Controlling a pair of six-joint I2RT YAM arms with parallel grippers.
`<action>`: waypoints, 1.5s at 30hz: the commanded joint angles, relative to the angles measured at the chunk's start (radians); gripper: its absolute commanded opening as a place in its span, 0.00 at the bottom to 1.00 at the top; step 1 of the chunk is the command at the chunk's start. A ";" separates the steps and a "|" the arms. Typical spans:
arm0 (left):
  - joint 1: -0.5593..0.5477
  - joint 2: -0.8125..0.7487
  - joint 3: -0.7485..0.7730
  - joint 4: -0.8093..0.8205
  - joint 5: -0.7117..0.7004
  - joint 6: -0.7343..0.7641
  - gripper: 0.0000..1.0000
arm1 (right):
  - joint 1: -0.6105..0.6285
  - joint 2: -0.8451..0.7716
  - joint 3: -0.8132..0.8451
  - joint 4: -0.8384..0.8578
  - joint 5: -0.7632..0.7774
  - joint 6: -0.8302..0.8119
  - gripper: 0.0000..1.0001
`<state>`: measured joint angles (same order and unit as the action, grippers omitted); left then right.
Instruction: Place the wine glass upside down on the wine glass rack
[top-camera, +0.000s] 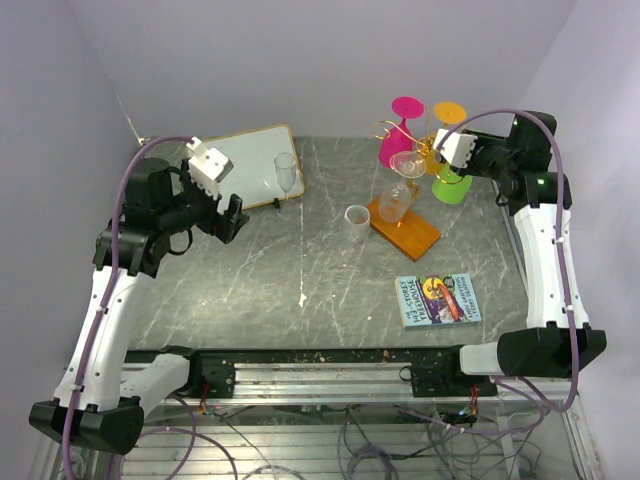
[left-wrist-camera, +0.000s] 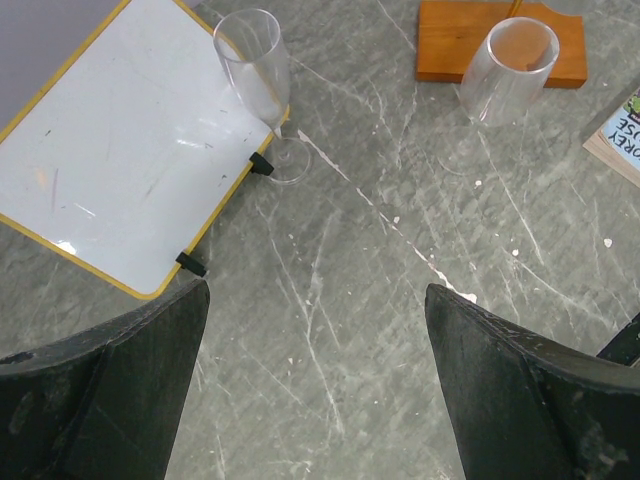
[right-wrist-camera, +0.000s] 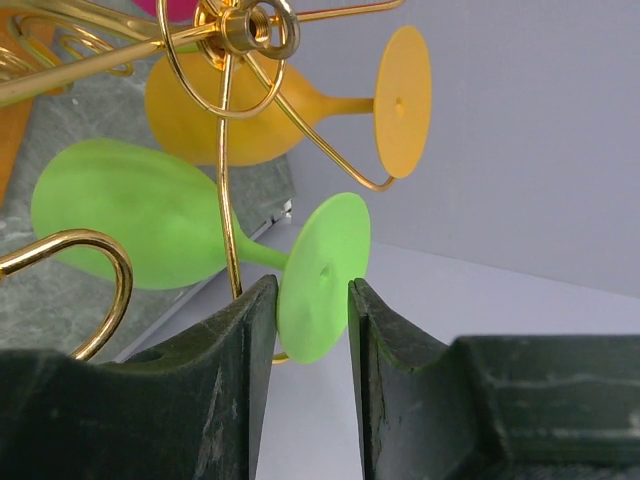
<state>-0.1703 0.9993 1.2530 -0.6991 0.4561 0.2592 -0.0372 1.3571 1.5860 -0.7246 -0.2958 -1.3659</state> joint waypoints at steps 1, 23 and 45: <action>0.011 -0.016 -0.013 0.039 0.014 0.017 1.00 | 0.005 -0.016 0.020 -0.051 -0.038 0.035 0.36; 0.011 -0.002 -0.031 0.052 0.009 -0.015 0.98 | 0.004 -0.027 0.103 -0.014 -0.174 0.247 0.49; 0.012 0.026 -0.017 0.178 -0.219 -0.160 1.00 | -0.045 -0.074 0.244 0.040 -0.300 0.850 0.84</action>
<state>-0.1673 1.0035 1.2221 -0.6239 0.3573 0.1551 -0.0731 1.3025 1.7943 -0.6369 -0.5358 -0.6102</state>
